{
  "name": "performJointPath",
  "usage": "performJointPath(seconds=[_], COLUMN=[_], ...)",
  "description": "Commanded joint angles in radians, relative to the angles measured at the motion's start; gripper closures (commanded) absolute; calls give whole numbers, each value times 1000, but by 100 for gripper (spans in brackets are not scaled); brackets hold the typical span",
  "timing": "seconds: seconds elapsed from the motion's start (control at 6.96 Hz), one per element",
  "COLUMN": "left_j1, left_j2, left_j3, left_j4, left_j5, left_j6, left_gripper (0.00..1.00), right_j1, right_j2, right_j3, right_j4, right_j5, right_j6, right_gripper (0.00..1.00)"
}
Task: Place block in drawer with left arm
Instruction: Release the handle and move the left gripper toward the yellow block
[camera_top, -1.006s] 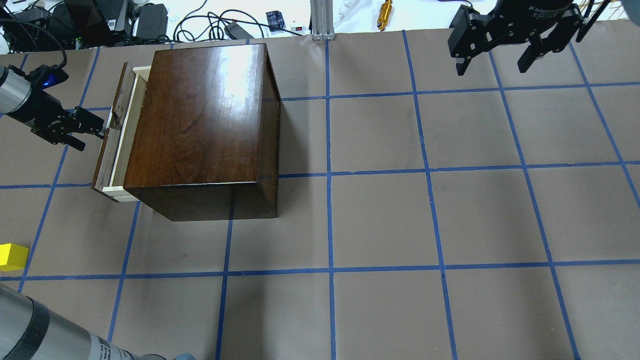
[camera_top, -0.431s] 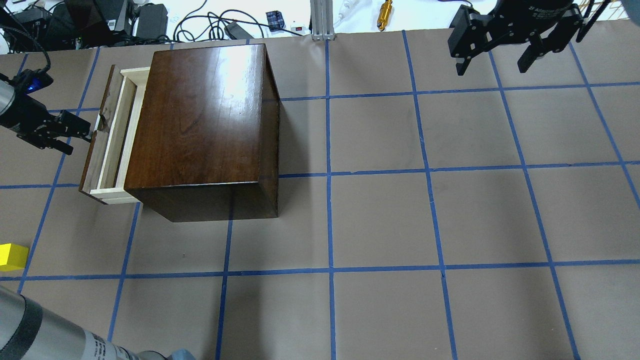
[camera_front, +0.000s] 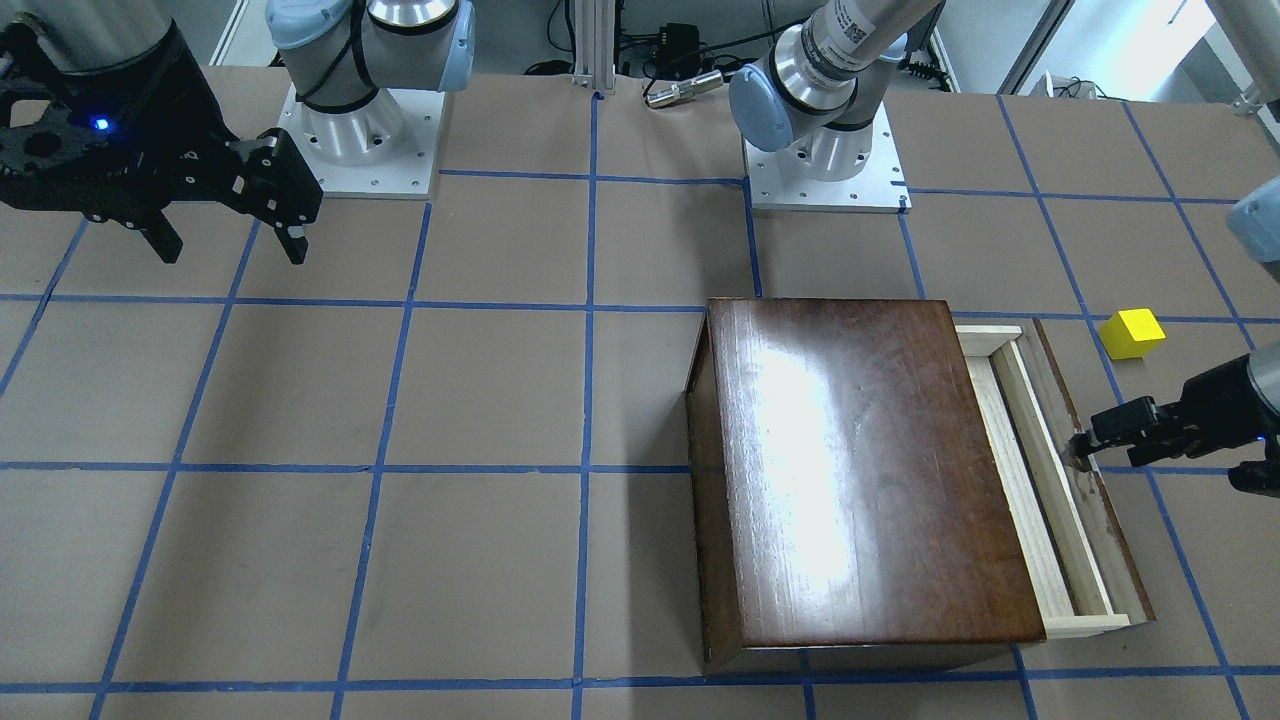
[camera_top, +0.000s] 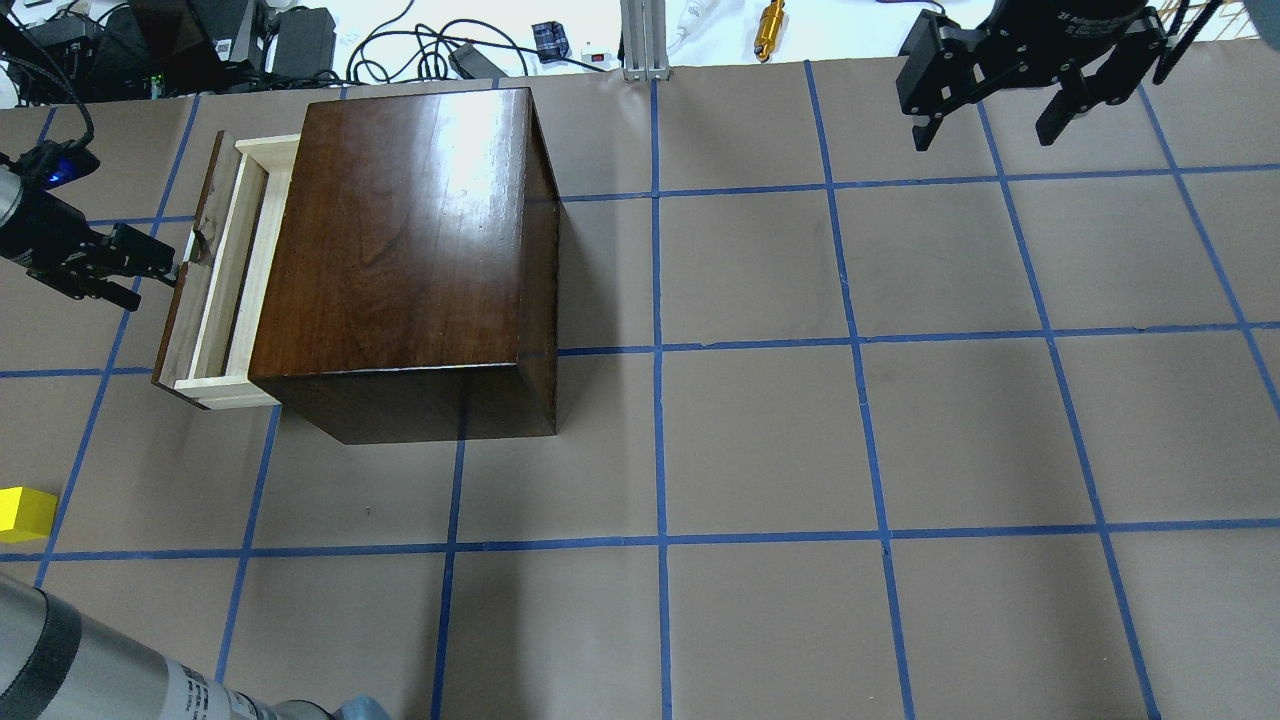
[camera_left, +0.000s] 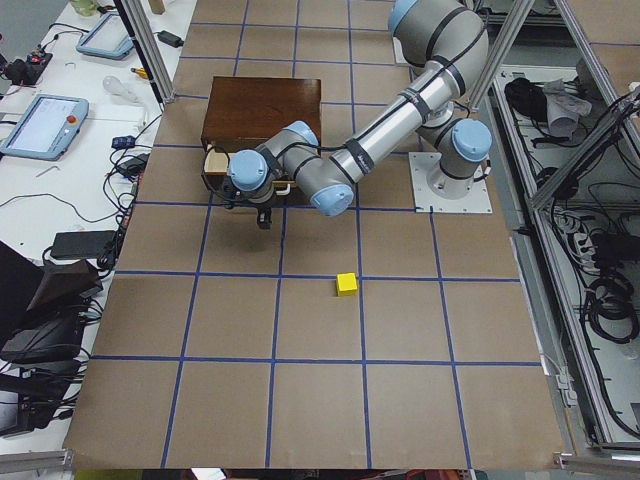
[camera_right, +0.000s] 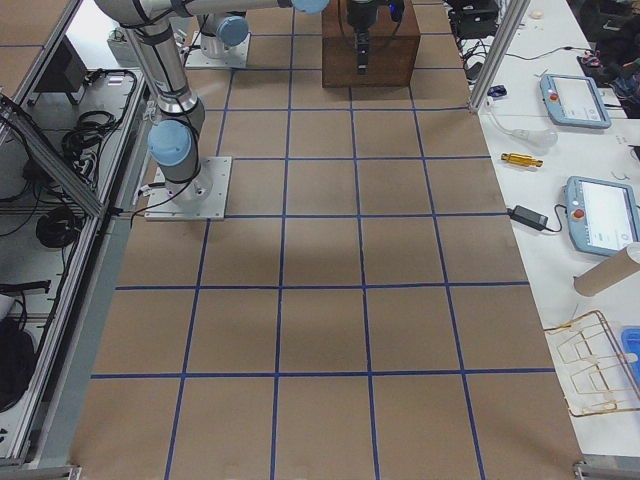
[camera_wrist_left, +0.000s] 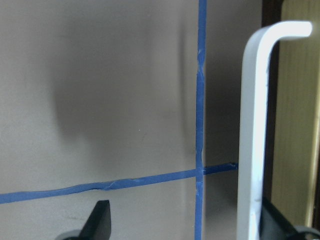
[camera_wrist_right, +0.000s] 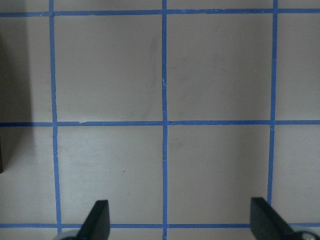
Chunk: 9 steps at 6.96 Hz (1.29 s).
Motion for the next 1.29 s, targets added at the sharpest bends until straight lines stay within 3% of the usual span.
performJointPath(seconds=[0.0, 0.29, 0.43, 0.72, 0.86, 1.15], left_j1=[0, 0, 18, 112, 153, 272], left_j2=[15, 56, 85, 130, 151, 171], left_j3=[4, 39, 36, 15, -22, -116], left_j4=[-1, -71, -128, -170, -175, -124], left_j5=[-2, 4, 74, 116, 201, 221], left_j6=[-2, -1, 56, 365, 547, 828], left_gripper=[0, 0, 0, 0, 0, 0], right_j1=[0, 0, 0, 0, 0, 0], right_j2=[1, 0, 1, 1, 1, 1], right_j3=[0, 0, 0, 0, 0, 0], right_j4=[0, 0, 0, 0, 0, 0], right_j5=[0, 0, 1, 0, 0, 0], right_j6=[0, 0, 0, 0, 0, 0], right_gripper=[0, 0, 0, 0, 0, 0])
